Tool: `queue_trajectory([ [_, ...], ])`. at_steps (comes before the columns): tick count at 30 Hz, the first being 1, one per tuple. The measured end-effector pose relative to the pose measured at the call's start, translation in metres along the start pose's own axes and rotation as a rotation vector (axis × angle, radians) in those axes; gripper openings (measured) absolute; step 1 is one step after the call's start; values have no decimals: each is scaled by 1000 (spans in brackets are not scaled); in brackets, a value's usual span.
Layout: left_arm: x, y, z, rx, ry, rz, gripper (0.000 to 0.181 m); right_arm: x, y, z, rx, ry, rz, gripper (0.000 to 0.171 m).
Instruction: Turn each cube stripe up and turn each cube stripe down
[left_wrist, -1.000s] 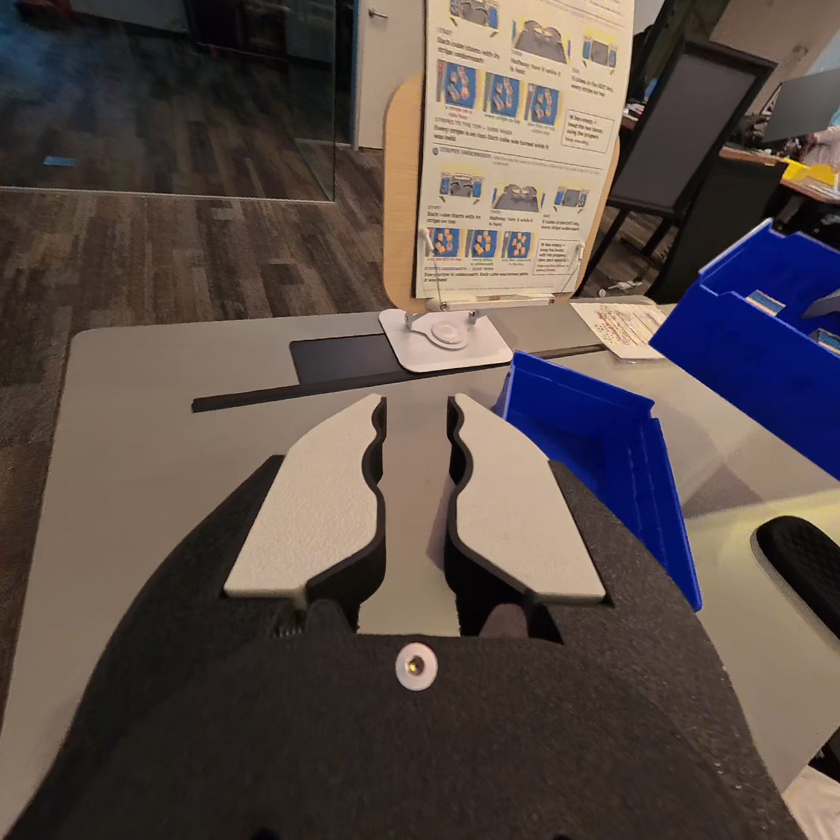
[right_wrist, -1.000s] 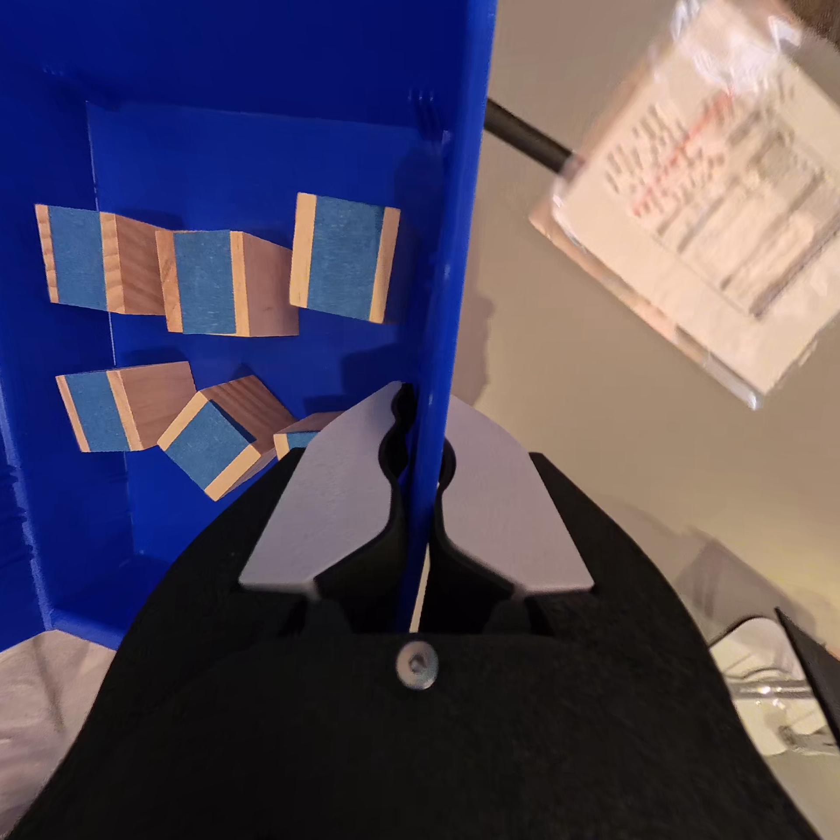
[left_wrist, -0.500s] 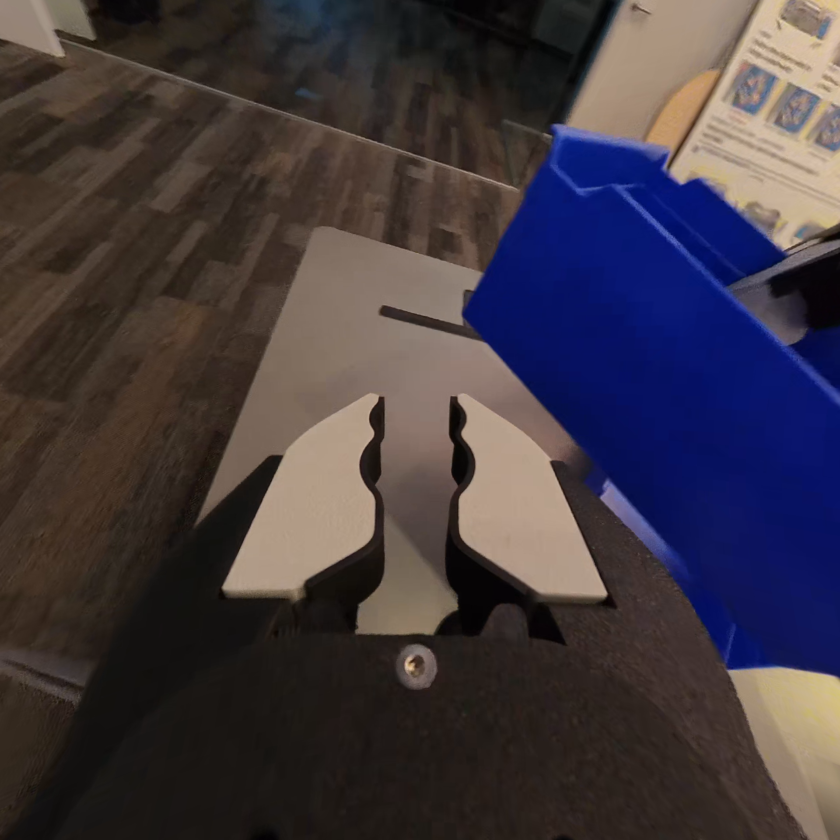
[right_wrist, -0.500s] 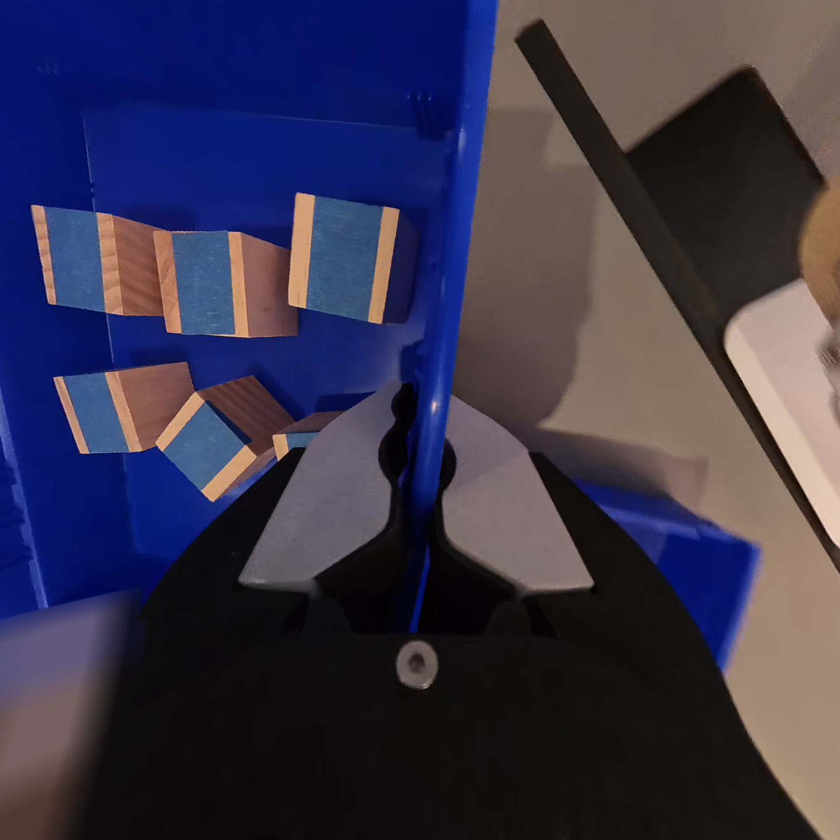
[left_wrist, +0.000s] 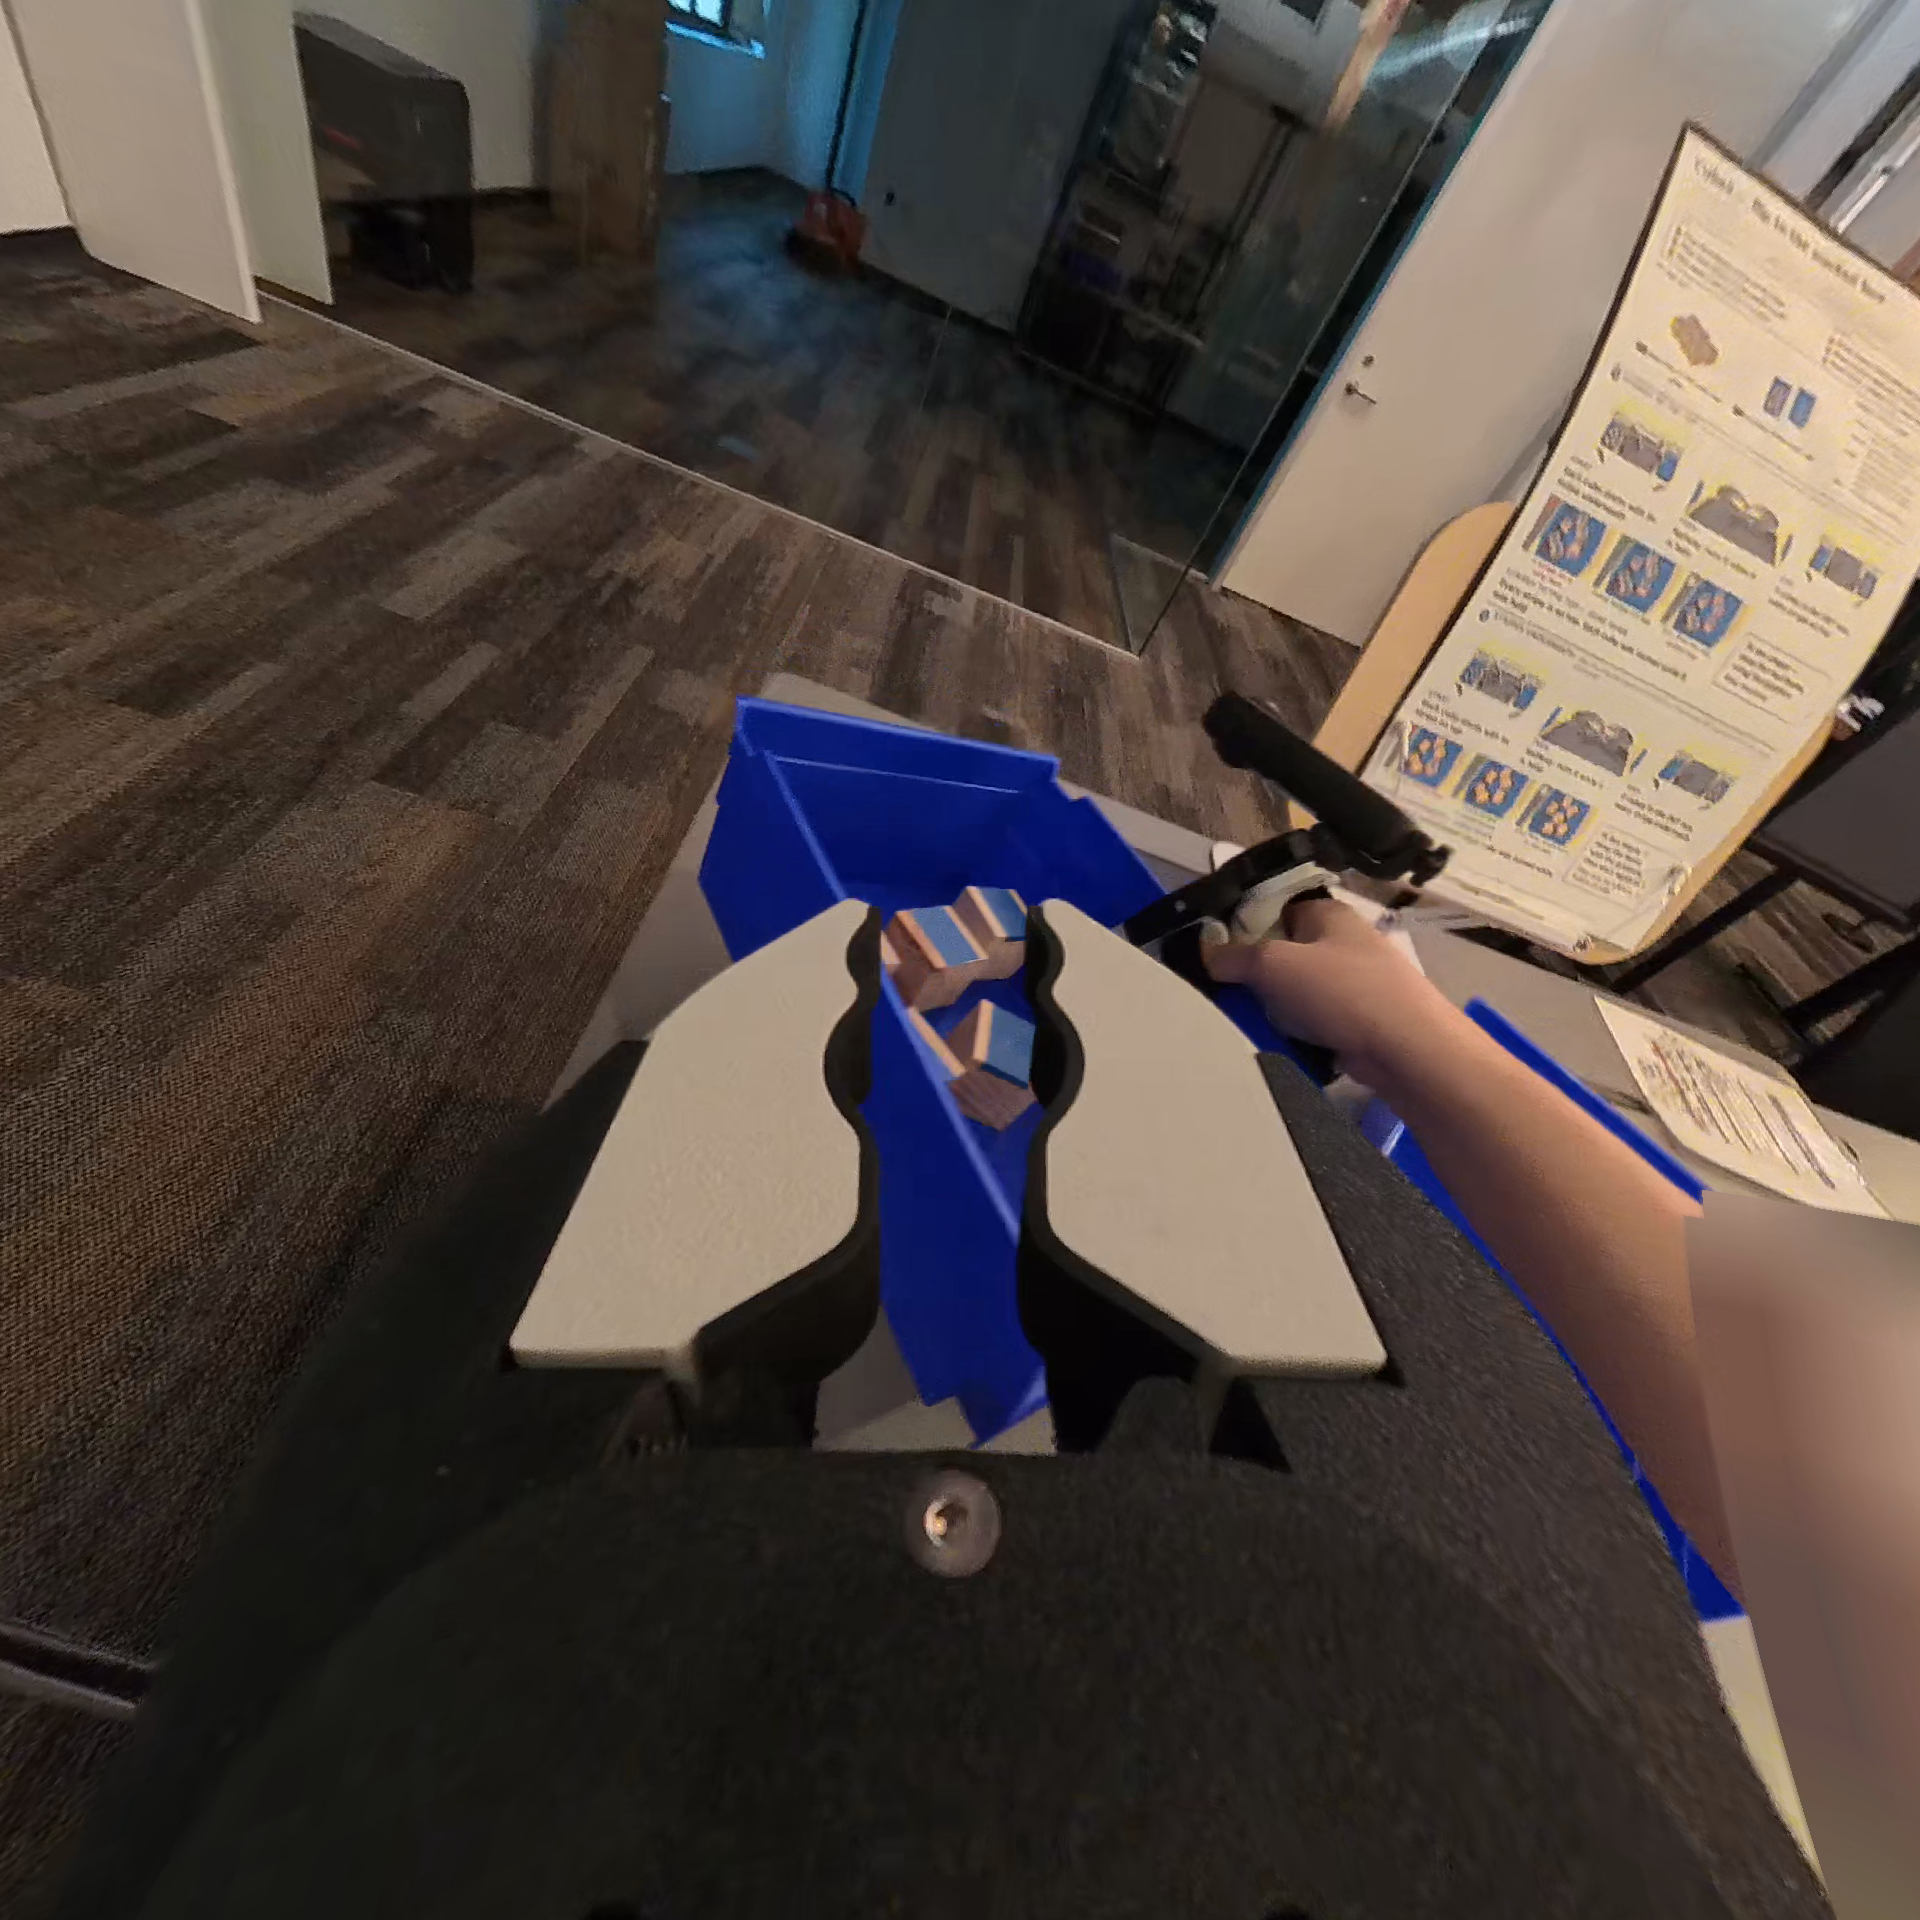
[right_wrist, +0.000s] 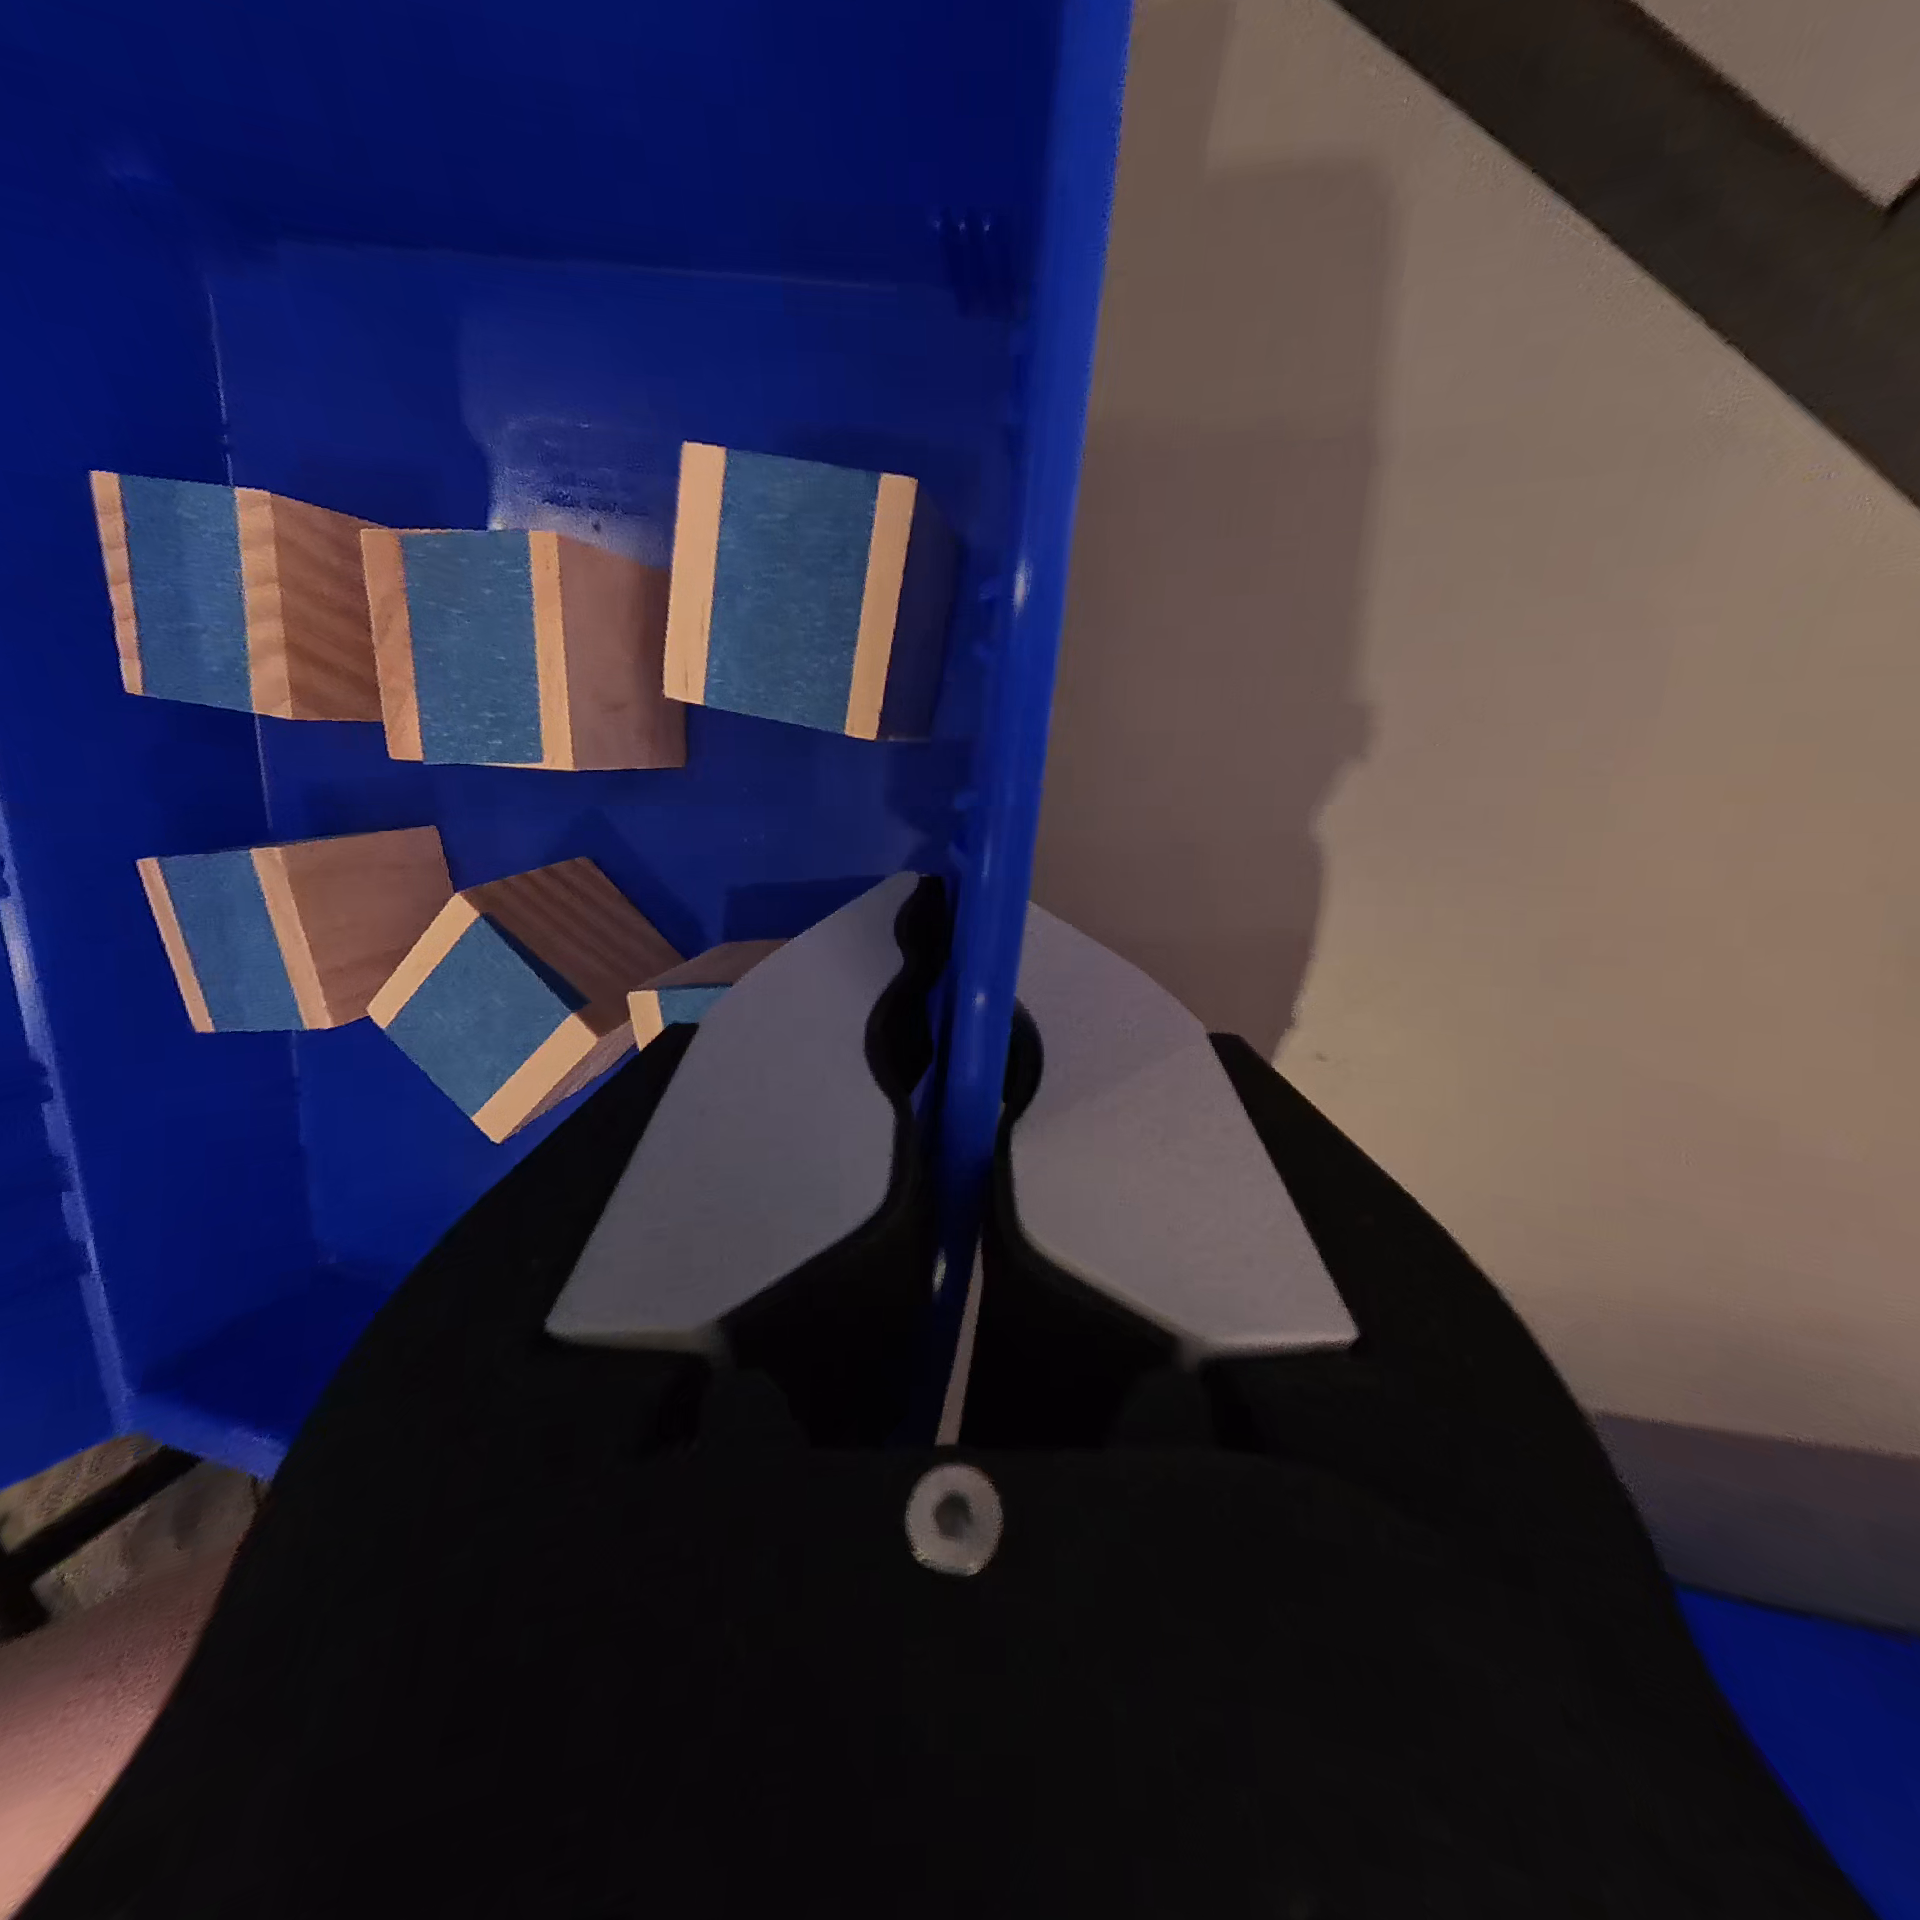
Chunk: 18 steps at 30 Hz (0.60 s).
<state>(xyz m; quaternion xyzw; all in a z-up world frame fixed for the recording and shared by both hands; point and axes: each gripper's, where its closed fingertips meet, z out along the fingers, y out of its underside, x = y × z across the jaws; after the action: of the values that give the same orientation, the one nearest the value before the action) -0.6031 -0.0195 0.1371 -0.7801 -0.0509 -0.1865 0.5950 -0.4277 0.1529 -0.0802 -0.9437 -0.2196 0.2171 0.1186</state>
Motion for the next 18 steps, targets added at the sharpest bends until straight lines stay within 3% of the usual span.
queue_trajectory([
  [7,22,10,32,-100,46,39,26,21,25,24,9,76,112,14],
  [12,52,24,62,-205,83,136,28,19,28,22,25,122,20,20],
  [15,67,40,81,-296,99,179,36,18,12,-4,138,106,-62,14],
  [18,84,59,99,-388,152,207,39,3,-9,-67,373,65,-185,20],
])
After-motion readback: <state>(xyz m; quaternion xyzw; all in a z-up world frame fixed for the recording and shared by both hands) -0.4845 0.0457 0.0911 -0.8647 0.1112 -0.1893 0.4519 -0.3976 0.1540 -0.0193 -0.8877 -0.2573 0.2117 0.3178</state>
